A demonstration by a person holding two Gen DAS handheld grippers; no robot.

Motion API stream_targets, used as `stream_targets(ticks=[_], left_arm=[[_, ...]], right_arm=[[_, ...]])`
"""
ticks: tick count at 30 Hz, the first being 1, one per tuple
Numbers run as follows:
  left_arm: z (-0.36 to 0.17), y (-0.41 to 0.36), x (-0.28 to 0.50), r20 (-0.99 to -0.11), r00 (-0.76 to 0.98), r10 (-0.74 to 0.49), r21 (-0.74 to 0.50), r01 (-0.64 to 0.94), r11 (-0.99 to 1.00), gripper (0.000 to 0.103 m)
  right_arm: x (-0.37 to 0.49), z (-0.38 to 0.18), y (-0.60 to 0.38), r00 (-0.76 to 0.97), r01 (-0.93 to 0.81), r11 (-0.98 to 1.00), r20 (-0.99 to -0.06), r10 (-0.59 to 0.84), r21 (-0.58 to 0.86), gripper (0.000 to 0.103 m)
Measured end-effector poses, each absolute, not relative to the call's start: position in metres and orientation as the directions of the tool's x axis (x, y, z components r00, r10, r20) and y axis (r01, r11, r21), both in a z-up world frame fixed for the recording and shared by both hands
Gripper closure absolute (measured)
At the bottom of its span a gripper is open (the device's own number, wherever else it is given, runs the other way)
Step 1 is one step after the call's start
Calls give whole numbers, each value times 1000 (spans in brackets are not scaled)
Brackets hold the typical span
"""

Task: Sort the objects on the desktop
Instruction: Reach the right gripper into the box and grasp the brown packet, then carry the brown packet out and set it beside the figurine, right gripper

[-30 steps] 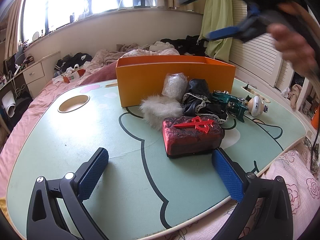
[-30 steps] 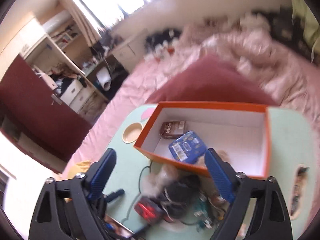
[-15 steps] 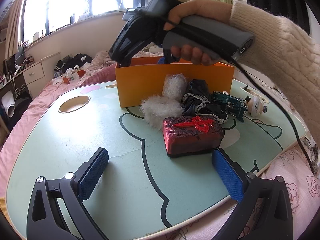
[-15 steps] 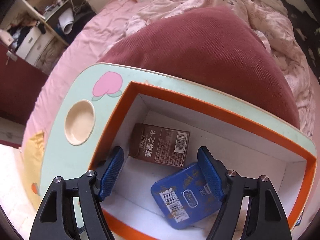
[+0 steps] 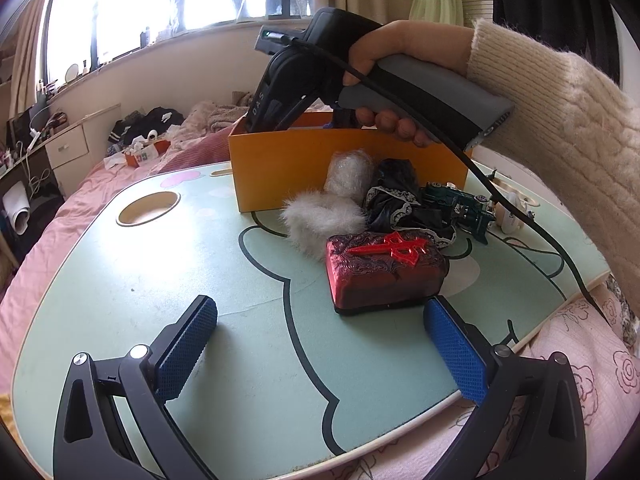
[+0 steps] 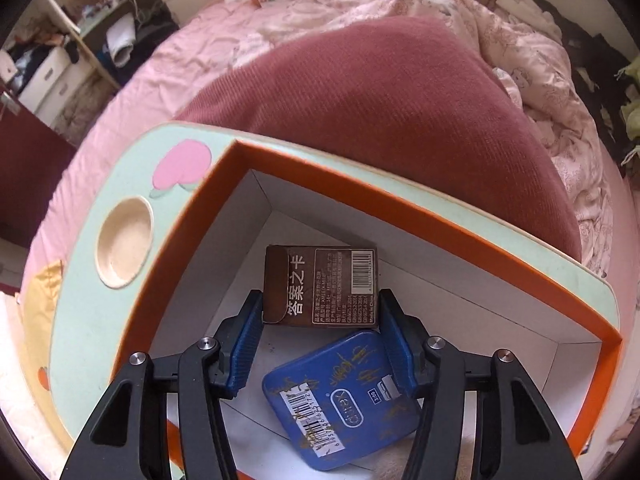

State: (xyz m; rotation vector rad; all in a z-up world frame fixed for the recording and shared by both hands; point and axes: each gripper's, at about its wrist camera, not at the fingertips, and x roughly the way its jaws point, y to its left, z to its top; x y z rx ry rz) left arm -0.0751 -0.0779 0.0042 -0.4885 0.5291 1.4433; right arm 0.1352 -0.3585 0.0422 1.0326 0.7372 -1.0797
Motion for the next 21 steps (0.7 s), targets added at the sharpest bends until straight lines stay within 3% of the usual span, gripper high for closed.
stream_targets(ticks=[7,13,17,21], left_arm=[[4,-78,-76,-610,53,790,3,-998,69,0],[4,-79,-76,-610,53,790,3,-998,69,0],[4,-79,-76,-610,53,790,3,-998,69,0],[4,-79,-76,-610,54,790,2,-998,70,0]], right_arm=[[106,88,-332,380,910,93,-726,-573,404,47],[81,137,-253,370,890,127,-532,-762,437,47],[75,132,-189,407,870,180,-462,-788,459,47],[63,101,-138,419,856,175,-453,-787,487,47]])
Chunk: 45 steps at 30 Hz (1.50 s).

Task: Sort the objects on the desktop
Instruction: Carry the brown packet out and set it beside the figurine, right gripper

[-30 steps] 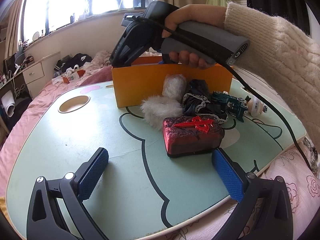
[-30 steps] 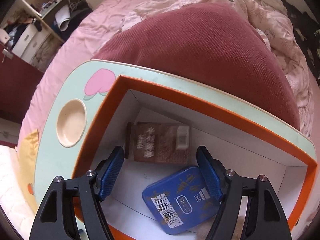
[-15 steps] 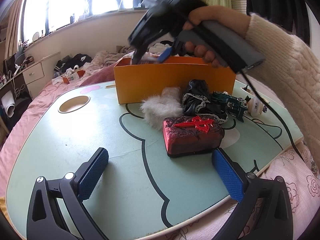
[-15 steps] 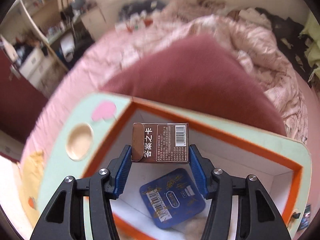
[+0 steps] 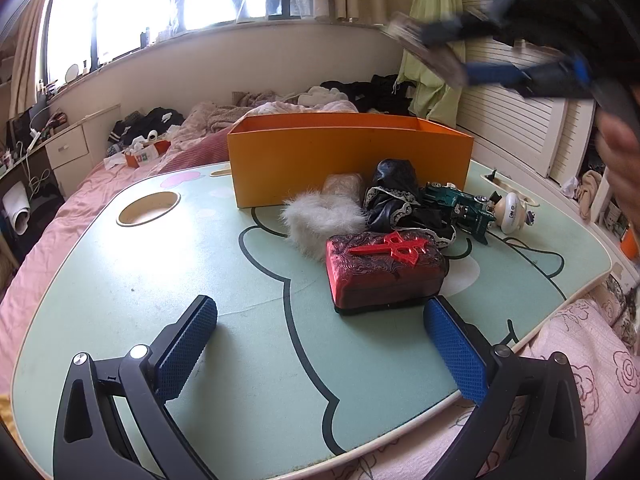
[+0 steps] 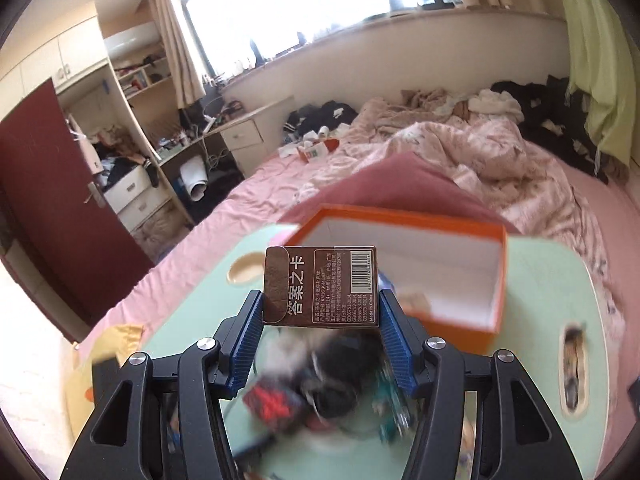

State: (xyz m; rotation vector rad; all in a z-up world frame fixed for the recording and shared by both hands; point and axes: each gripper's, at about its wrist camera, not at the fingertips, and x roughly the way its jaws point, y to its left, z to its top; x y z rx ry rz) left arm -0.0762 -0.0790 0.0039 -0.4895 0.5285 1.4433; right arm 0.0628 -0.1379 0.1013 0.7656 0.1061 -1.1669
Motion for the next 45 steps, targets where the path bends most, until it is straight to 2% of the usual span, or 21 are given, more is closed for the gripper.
stream_targets(ticks=[9,16,18,21,27,31,36,38,39,40,42,45], left_arm=[[4,-79,-77,-610,54,791,2,-998,70,0],[4,-80,-77,-610,55,791,2,-997,71,0],[4,-79,-76,-610,55,791,2,-997,71,0],[4,-80,-77,-610,55,791,1,-997,71,0],[4,-80,-76,-610,55,791,2,-997,71,0],[4,-80,-77,-610,56,791,1,-997,71,0],[4,-80,-77,-610,56,791,1,-997,71,0],[4,-80,-77,-609,56,791,1,-997,72,0],[4,-80,-77,-610,56,790,2,-997,72,0],[5,-81,-77,-610,55,791,2,-997,71,0],[5,-81,-77,-610,55,791,2,-997,71,0],[6,-81,-77,-610,54,791,3,-997,71,0]], right_arm=[[9,40,-95,328,838,-18,-530,-782,546,46],[22,28,-118,243,881,-69,-573,-782,469,45],[24,23,-119,261,875,-53,-561,-786,481,43],[24,19,-113,289,859,-29,-532,-796,511,31],[31,19,-85,283,866,-3,-495,-821,500,30],[61,12,-63,243,912,6,-530,-812,410,30],[89,5,-53,108,970,-39,-569,-815,240,29],[95,-3,-62,102,976,-40,-615,-782,213,29],[96,-6,-65,100,976,-44,-617,-781,213,21],[95,-8,-66,100,975,-49,-623,-776,217,8],[92,-12,-69,99,973,-57,-632,-769,222,1],[90,-14,-69,100,974,-53,-627,-773,222,0]])
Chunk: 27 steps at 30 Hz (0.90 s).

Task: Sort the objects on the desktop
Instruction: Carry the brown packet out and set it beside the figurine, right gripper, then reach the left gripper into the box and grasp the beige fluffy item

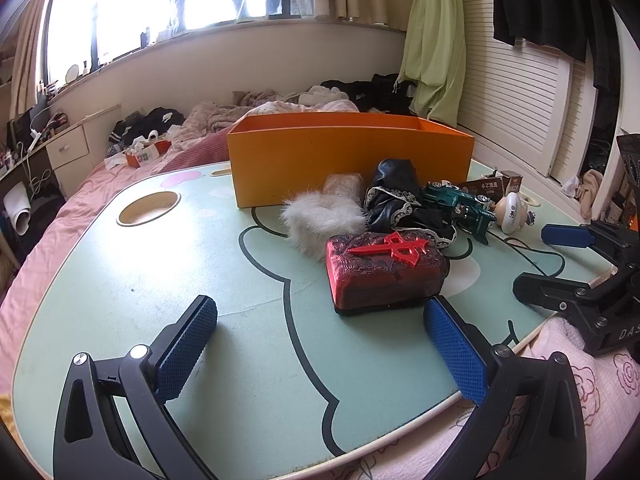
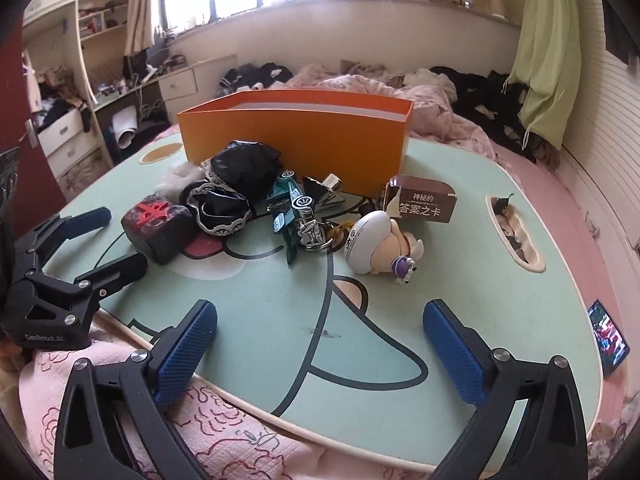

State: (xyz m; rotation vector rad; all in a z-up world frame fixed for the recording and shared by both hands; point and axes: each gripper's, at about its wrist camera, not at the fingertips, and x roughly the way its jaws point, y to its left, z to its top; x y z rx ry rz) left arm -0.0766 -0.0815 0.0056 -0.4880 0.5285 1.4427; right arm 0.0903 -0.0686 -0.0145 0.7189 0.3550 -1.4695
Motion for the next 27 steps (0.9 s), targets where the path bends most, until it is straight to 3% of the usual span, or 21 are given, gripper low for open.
stream_targets(ticks=[27], left_arm=[[6,-83,-77,-609,56,791,2,-997,72,0]], right_arm=[[92,-14,-68,82,974,-72,-628,-774,216,0]])
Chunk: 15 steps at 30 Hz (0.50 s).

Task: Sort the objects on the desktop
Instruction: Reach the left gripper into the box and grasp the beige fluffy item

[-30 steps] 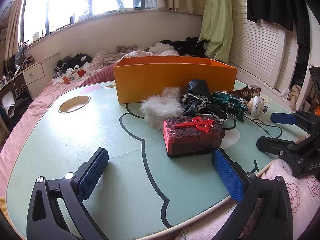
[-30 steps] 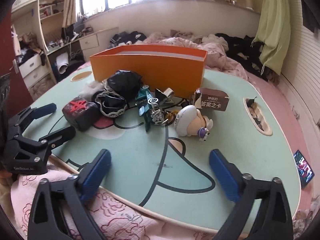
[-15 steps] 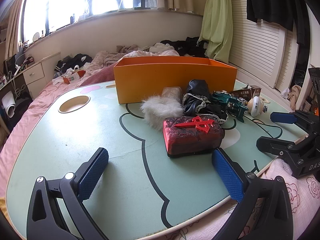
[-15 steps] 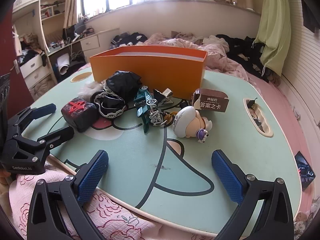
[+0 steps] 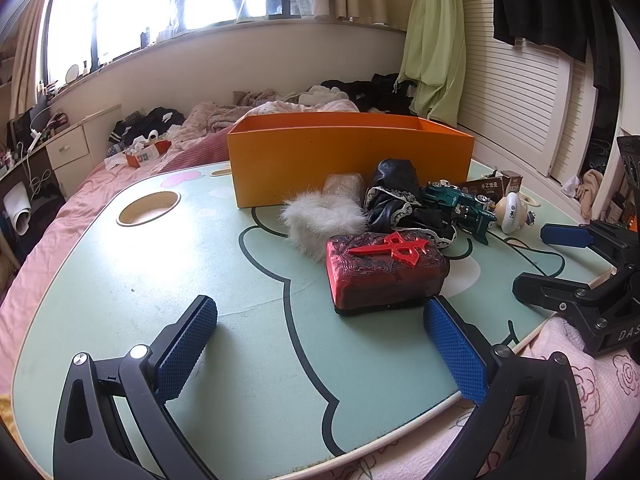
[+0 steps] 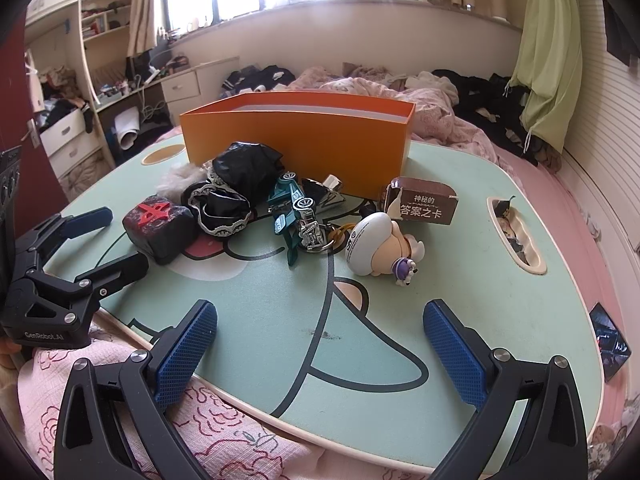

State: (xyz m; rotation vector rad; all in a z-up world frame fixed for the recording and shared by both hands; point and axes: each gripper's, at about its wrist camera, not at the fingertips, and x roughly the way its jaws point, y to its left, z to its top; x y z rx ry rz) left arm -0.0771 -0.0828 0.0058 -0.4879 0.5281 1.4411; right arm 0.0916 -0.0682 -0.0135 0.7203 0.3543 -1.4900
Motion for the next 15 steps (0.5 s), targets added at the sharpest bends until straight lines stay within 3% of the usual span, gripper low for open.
stream_targets(ticks=[8,15], left_arm=[[11,-81,-81,-624,42,780,-1,-999,54,0],[84,-64,-90,-473,-30,881,58,-998,-2,0]], right_arm=[[92,-13,-68,76,974,-78,-629,-774,215,0],[93,-13,-68,71,973,-84,-630,-773,214,0]])
